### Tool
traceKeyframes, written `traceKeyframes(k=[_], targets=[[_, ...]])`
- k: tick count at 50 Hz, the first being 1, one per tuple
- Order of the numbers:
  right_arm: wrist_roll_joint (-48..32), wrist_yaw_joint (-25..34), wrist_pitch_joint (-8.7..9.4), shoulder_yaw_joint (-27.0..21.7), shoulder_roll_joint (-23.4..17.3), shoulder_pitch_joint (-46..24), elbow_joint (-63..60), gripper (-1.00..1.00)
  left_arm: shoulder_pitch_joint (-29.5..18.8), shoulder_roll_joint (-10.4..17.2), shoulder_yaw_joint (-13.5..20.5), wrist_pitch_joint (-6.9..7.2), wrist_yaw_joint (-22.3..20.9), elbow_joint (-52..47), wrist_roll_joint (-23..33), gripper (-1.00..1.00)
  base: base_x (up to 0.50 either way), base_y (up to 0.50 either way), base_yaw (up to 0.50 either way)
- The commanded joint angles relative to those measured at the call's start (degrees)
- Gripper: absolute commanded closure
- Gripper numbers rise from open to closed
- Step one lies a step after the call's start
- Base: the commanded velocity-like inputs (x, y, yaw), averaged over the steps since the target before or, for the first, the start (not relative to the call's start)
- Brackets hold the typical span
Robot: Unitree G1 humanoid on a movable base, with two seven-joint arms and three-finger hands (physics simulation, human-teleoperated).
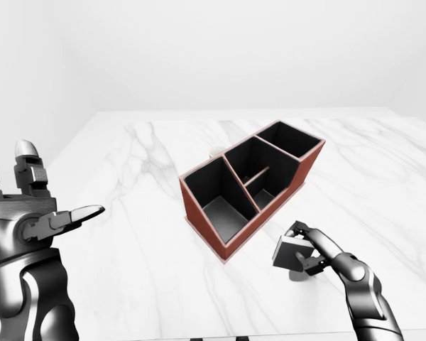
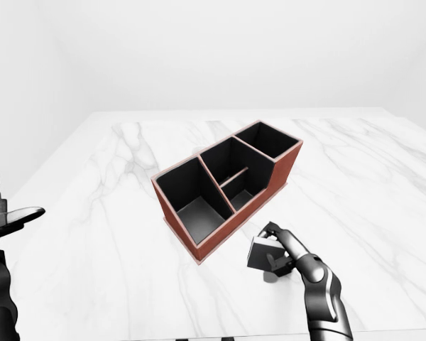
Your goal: Pick up the book and place it in the left compartment of the caddy.
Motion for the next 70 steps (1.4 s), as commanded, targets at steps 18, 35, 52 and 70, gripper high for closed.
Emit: traceKeyframes(k=[18, 35, 52, 70], targets=[[-18.58, 7.2, 0.0, 4.85, 3.38, -0.05, -38.41, 1.0, -0.05, -0.02, -0.11, 0.0, 0.14, -0.08, -0.04, -1.0, 0.0, 0.0, 0.0], [-27.93, 7.2, 0.0, 5.26, 4.71, -3.2, -46.07, 1.0, -0.1, -0.09, -0.39, 0.0, 0.1, 0.16, 0.35, -1.0, 0.0, 0.0, 0.0], [-45.01, 7.2, 0.0, 10.95, 9.09, -9.8, -57.41, 1.0, -0.03, -0.16, -0.41, 0.0, 0.12, -0.03, 0.43, -1.0, 0.0, 0.0, 0.0], [-44.82, 7.2, 0.0, 16.65, 10.28, -16.76, -62.31, 1.0, -0.09, -0.2, -0.53, 0.0, 0.16, 0.04, 0.55, -1.0, 0.0, 0.0, 0.0]])
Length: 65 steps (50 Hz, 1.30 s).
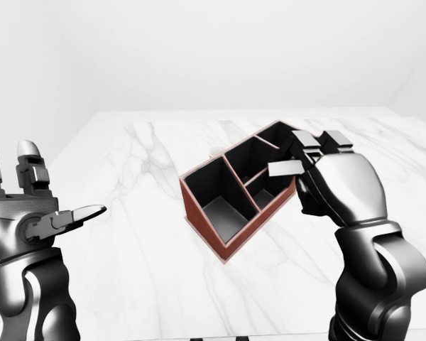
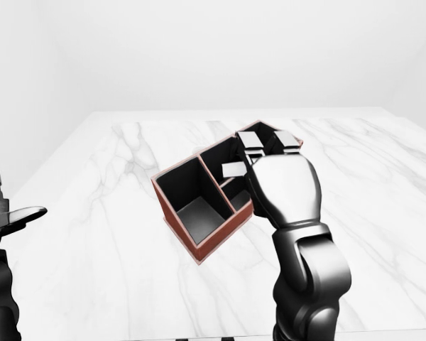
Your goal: Pick up the book and place it in the left compartment of the caddy.
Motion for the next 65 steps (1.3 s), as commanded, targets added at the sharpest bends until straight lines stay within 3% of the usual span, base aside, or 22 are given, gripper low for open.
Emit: traceKeyframes(k=[1, 10, 24, 31, 35, 47, 65], targets=[[-0.88, -0.01, 0.0, 4.66, -1.69, -4.28, -4.21, 1.0, -0.03, -0.01, -0.01, 0.0, 0.09, -0.09, 0.0, -1.0, 0.0, 0.0, 0.0], [-0.27, -0.01, 0.0, 6.51, -3.33, -5.73, -4.45, 1.0, -0.06, -0.07, -0.23, 0.0, 0.08, -0.02, 0.18, -1.0, 0.0, 0.0, 0.0], [-0.21, -0.01, 0.0, 5.85, 2.37, -7.14, -0.99, 1.0, -0.14, 0.1, 0.03, 0.0, 0.24, 0.02, -0.11, -1.0, 0.0, 0.0, 0.0], [1.93, -0.01, 0.0, 4.96, 2.54, -8.29, -0.64, 1.0, -0.16, 0.04, -0.15, 0.0, 0.19, 0.16, 0.07, -1.0, 0.0, 0.0, 0.0], [7.79, -0.01, 0.0, 4.54, 2.41, -7.68, -0.65, 1.0, -0.08, 0.02, -0.14, 0.0, 0.08, 0.08, 0.12, -1.0, 0.0, 0.0, 0.0], [26.75, -0.01, 0.0, 6.69, -2.85, -6.12, -3.27, 1.0, -0.11, 0.01, -0.14, 0.0, 0.08, 0.14, 0.16, -1.0, 0.0, 0.0, 0.0], [56.95, -0.01, 0.0, 0.41, -7.82, -3.4, -3.51, 1.0, 0.09, -0.14, -0.14, 0.0, 0.1, -0.25, 0.22, -1.0, 0.0, 0.0, 0.0]])
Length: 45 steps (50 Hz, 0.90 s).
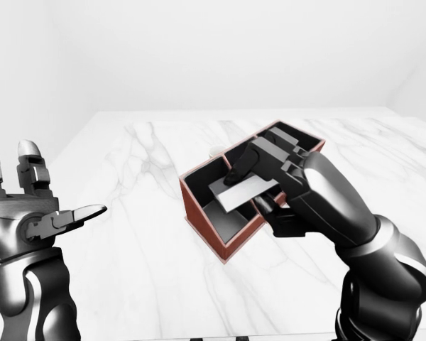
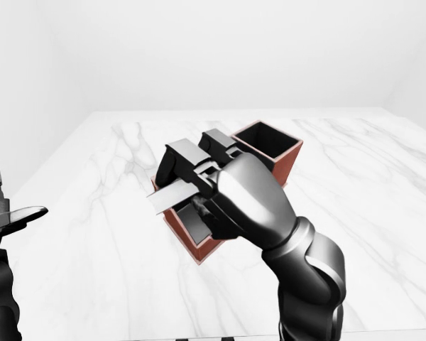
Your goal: Pick up the book and place it in the left compartment of the caddy.
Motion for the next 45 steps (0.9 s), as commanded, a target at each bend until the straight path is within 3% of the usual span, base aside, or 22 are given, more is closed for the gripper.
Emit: traceKeyframes(k=[1, 11, 19, 45], targets=[[17.84, 0.0, 0.0, -4.59, -2.32, 1.84, 0.24, 1.0, 0.18, -0.16, -0.02, 0.0, -0.09, -0.22, 0.1, -1.0, 0.0, 0.0, 0.0], [27.53, 0.0, 0.0, -10.77, -2.43, 4.33, 7.99, 1.0, 0.11, -0.1, 0.07, 0.0, -0.1, 0.01, 0.08, -1.0, 0.0, 0.0, 0.0], [31.42, 0.0, 0.0, -12.07, -3.2, 4.42, 9.82, 1.0, 0.14, -0.33, -0.4, 0.0, -0.12, -0.1, 0.5, -1.0, 0.0, 0.0, 0.0], [31.96, -1.29, 0.0, -10.08, -3.64, 5.48, 16.22, 1.0, 0.17, -0.31, -0.35, 0.0, -0.18, 0.01, 0.55, -1.0, 0.0, 0.0, 0.0]])
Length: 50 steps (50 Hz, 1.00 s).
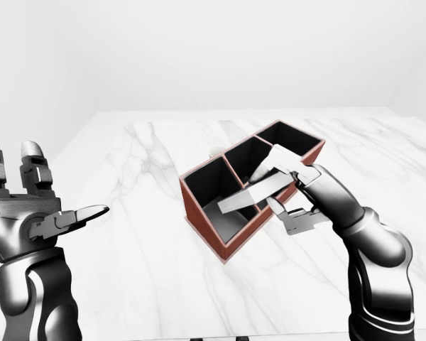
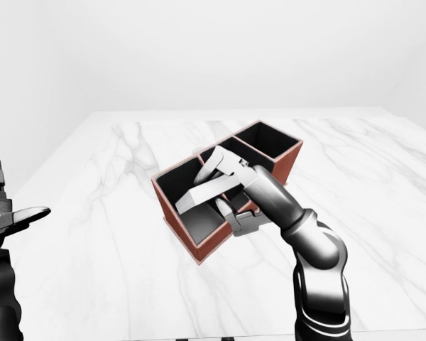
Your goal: Pick up the book and place it in the left compartment of the caddy.
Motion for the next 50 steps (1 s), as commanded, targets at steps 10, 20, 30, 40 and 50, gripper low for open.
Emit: traceKeyframes(k=[10, 20, 30, 40, 50], targets=[[2.88, -1.18, 0.0, 0.84, 0.14, -2.2, 2.28, 1.0, 0.01, -0.01, 0.06, 0.0, 0.05, -0.22, -0.03, -1.0, 0.0, 0.0, 0.0], [1.94, -1.77, 0.0, 1.99, 0.27, -3.23, 4.7, 1.0, -0.09, 0.08, 0.18, 0.0, 0.11, -0.09, -0.12, -1.0, 0.0, 0.0, 0.0], [0.92, -1.47, 0.0, 2.94, 0.15, -5.42, 7.15, 1.0, -0.02, 0.05, 0.09, 0.0, 0.23, -0.43, -0.15, -1.0, 0.0, 0.0, 0.0], [-1.01, -1.58, 0.0, 3.82, 0.55, -5.73, 10.87, 1.0, -0.13, 0.1, 0.09, 0.0, 0.07, 0.05, -0.12, -1.0, 0.0, 0.0, 0.0], [-3.78, -1.31, 0.0, 4.6, 0.56, -6.05, 12.96, 1.0, -0.06, 0.11, 0.16, 0.0, 0.07, -0.06, -0.18, -1.0, 0.0, 0.0, 0.0]])
